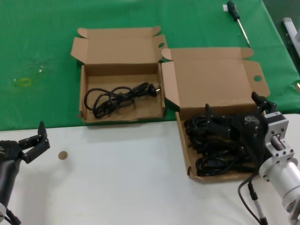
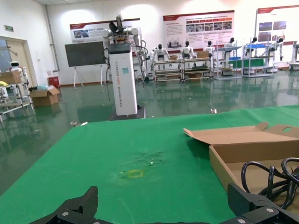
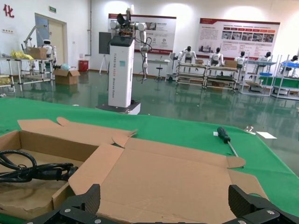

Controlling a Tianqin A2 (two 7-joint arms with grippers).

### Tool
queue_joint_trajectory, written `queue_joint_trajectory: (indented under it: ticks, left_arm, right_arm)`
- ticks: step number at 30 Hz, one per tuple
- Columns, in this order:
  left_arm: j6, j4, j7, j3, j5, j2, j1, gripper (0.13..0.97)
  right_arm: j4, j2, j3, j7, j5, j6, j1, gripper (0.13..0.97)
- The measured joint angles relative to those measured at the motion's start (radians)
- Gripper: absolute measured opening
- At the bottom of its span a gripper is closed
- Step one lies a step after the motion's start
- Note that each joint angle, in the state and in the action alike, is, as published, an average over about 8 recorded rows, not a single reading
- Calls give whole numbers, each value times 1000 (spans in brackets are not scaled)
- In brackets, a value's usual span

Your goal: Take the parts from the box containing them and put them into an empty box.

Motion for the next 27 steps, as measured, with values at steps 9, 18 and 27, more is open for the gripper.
queue_joint_trajectory:
  ticks: [9, 18, 27]
  left_arm:
    - [0, 0, 0, 0, 0, 0, 0, 966]
    - [0, 0, 0, 0, 0, 0, 0, 966]
    - [0, 0, 0, 0, 0, 0, 0, 966]
  right_arm:
    - [0, 0, 0, 0, 0, 0, 0, 966]
    - [0, 0, 0, 0, 0, 0, 0, 966]
    - [0, 0, 0, 0, 0, 0, 0, 966]
